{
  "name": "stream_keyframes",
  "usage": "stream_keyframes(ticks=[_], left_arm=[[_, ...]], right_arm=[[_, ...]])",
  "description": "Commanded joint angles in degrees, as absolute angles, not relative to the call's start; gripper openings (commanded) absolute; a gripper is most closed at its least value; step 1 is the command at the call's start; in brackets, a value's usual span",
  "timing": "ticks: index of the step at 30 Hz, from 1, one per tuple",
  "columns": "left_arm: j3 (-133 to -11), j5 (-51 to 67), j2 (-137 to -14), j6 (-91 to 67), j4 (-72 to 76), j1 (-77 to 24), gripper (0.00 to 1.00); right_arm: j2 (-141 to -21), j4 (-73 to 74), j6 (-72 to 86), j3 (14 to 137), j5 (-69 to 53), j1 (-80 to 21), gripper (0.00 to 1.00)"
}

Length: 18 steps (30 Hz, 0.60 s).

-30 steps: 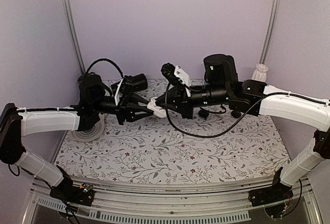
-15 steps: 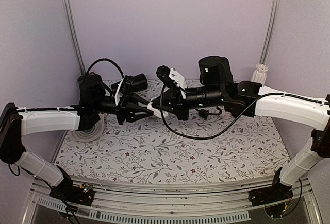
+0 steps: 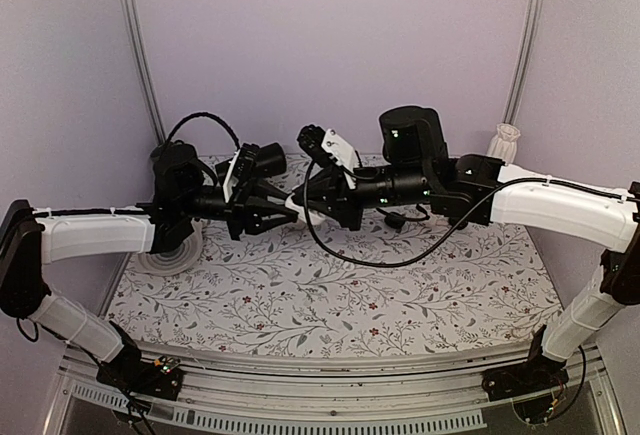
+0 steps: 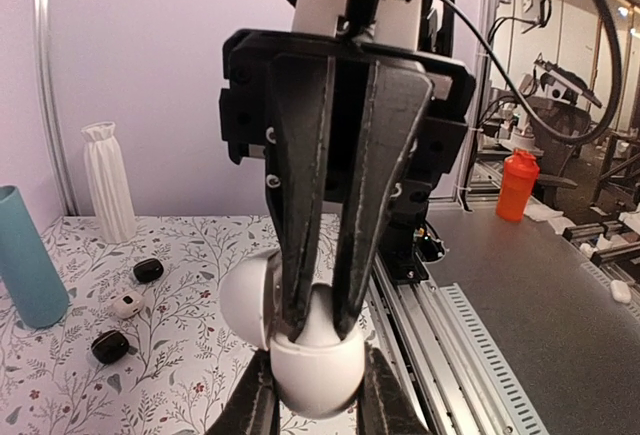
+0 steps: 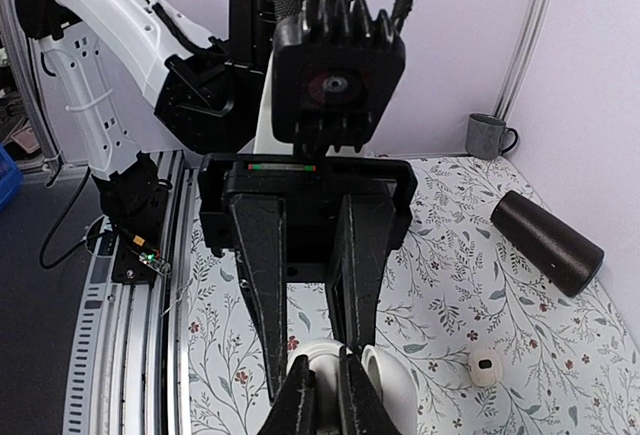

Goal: Insert the wireless bluetooth earbuds into the charging case
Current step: Insert the left earbud into the left side groove of the charging case.

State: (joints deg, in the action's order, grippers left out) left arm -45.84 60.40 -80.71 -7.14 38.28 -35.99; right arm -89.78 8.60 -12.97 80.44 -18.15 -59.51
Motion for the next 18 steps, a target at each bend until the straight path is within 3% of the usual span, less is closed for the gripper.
stream_keyframes(ticks=[1, 18], left_arm=[[-45.79, 59.7, -79.11, -7.69, 42.63, -37.1, 0.0], [-44.3, 58.74, -79.9, -10.88, 46.36, -36.04, 0.0]], right_arm=[[-91.67, 9.93, -13.27, 80.91, -16.12, -60.73, 0.12], [-86.84, 6.3, -10.44, 79.08, -17.83, -60.45, 0.18]])
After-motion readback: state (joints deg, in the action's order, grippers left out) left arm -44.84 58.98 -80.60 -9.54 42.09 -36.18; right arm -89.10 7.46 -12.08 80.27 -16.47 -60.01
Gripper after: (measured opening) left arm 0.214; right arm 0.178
